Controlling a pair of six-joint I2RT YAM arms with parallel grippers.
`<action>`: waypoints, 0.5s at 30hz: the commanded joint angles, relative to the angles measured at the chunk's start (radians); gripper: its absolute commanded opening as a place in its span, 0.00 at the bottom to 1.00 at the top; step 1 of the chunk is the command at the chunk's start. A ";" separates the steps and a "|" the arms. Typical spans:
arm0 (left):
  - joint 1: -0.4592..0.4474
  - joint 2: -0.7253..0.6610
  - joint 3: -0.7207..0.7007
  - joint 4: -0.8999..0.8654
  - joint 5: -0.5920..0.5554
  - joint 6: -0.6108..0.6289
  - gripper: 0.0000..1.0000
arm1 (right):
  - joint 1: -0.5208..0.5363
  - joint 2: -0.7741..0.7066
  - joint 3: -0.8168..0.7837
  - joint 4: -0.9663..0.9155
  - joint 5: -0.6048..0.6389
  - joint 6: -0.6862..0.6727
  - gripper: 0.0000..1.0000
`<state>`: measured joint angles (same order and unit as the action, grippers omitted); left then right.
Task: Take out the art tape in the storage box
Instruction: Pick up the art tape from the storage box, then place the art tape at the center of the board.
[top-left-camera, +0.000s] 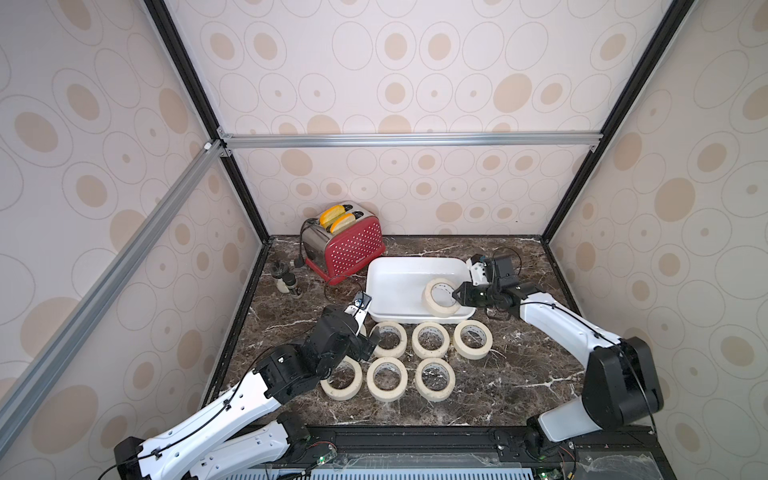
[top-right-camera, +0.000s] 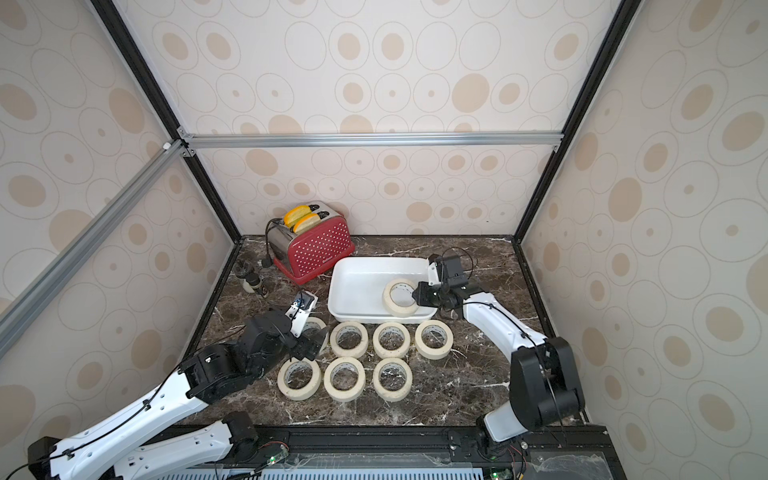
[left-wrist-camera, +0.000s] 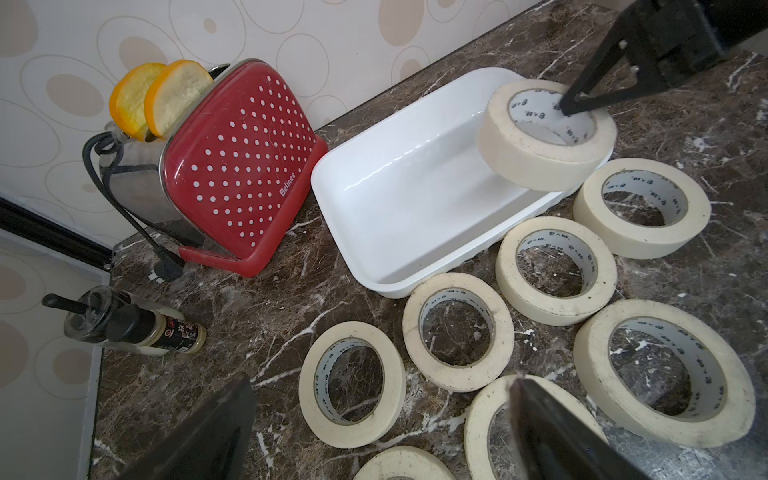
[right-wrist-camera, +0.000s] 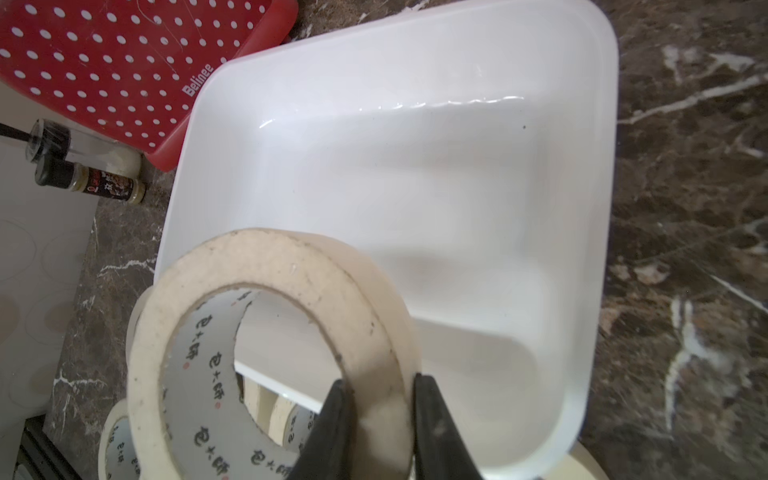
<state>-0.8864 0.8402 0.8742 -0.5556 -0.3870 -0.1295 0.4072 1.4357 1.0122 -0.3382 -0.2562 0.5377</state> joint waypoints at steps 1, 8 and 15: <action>0.004 -0.017 0.034 0.004 -0.013 0.011 0.99 | 0.007 -0.112 -0.052 -0.103 0.042 -0.004 0.12; 0.006 -0.017 0.039 0.003 -0.021 0.014 0.99 | 0.009 -0.367 -0.152 -0.295 0.102 0.021 0.12; 0.006 -0.020 0.036 0.002 -0.028 0.015 0.99 | 0.009 -0.521 -0.226 -0.469 0.106 0.070 0.12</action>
<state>-0.8864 0.8337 0.8742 -0.5556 -0.3958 -0.1291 0.4103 0.9512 0.8135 -0.7082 -0.1528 0.5697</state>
